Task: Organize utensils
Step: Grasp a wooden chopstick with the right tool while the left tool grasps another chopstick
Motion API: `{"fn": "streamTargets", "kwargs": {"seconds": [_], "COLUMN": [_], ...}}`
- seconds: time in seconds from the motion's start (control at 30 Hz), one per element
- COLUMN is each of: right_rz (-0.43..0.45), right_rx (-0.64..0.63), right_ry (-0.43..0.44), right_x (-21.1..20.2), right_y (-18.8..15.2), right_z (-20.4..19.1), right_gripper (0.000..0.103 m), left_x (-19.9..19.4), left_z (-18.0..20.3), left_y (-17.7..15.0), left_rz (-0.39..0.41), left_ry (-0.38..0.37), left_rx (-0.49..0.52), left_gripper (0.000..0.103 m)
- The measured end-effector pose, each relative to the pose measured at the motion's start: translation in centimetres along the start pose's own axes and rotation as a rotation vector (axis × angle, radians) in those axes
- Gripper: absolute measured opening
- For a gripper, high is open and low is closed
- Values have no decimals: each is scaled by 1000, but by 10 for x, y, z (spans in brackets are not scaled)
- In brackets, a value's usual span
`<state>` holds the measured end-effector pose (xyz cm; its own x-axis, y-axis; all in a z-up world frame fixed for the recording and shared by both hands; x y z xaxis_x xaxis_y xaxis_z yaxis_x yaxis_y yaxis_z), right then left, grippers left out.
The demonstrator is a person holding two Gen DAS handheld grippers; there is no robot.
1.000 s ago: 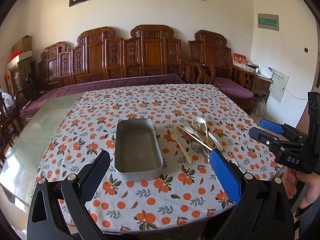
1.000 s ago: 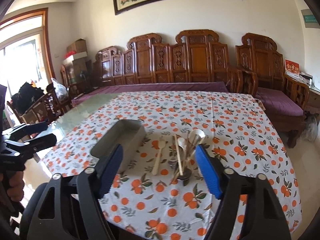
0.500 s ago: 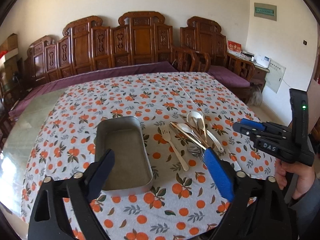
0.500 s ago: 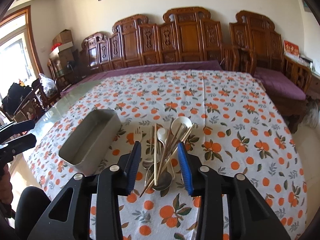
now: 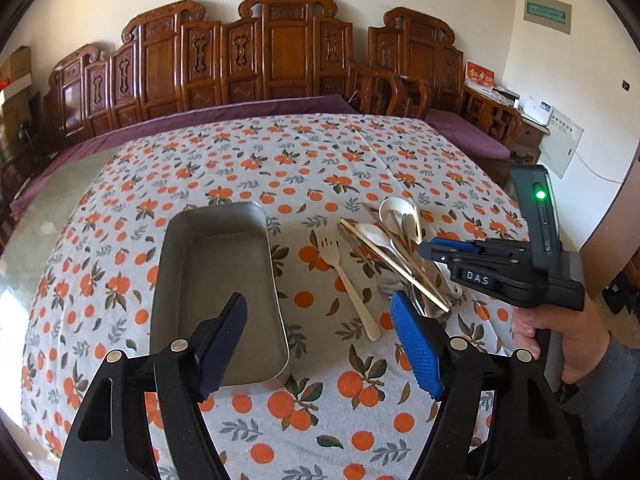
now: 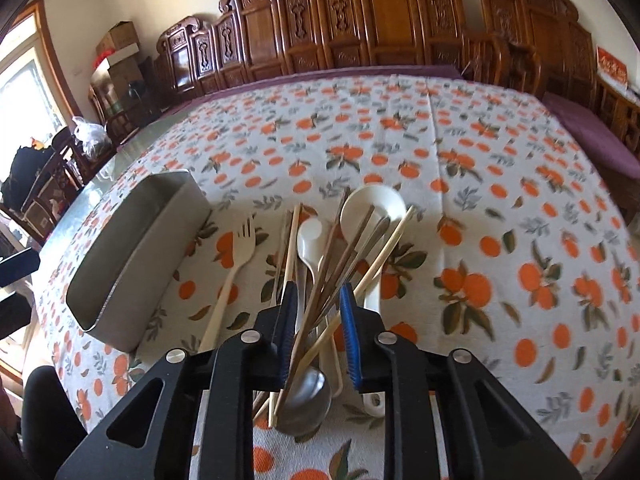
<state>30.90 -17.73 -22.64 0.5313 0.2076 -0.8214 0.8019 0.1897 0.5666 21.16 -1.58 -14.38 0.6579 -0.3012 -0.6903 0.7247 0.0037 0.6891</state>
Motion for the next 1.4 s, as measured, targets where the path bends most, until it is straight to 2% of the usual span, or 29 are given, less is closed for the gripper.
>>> {"fn": "streamTargets", "kwargs": {"seconds": [0.17, 0.4, 0.47, 0.53, 0.6, 0.93, 1.0, 1.27, 1.4], "right_rz": [-38, -64, -75, -78, -78, 27, 36, 14, 3], "right_rx": [33, 26, 24, 13, 7, 69, 84, 125, 155], "right_ry": [24, 30, 35, 24, 20, 63, 61, 21, 8], "right_x": [15, 15, 14, 13, 12, -25, -27, -16, -11], "right_y": [-5, -10, -11, -12, -12, 2, 5, 1, 0], "right_z": [1, 0, 1, 1, 3, 34, 42, 66, 77], "right_gripper": [20, 16, 14, 6, 6, 6, 6, 6, 6], "left_x": [10, 21, 24, 26, 27, 51, 61, 112, 142], "left_z": [-3, 1, 4, 5, 9, 18, 22, 34, 38], "left_y": [-4, -4, -4, -4, -4, 4, 9, 28, 34], "left_rz": [-23, -37, -40, -41, -43, -74, -80, -134, -176], "left_ry": [5, 13, 14, 12, 13, 22, 21, 2, -6], "left_rx": [-12, -7, -6, -4, 1, 17, 17, -23, -59], "left_gripper": [71, 71, 71, 71, 71, 71, 69, 47, 41]}}
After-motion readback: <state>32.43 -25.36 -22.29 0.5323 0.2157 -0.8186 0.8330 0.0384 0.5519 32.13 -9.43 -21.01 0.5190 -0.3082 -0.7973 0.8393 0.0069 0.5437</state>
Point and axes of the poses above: each gripper's, at about its wrist camera, not at the fingertips, and x roughly the way its jaws point, z to its right, y to its top, the point moved 3 cm from there along x, roughly the way its jaws point, and after that the axes turned 13 degrees about -y, right-handed, at the moved point
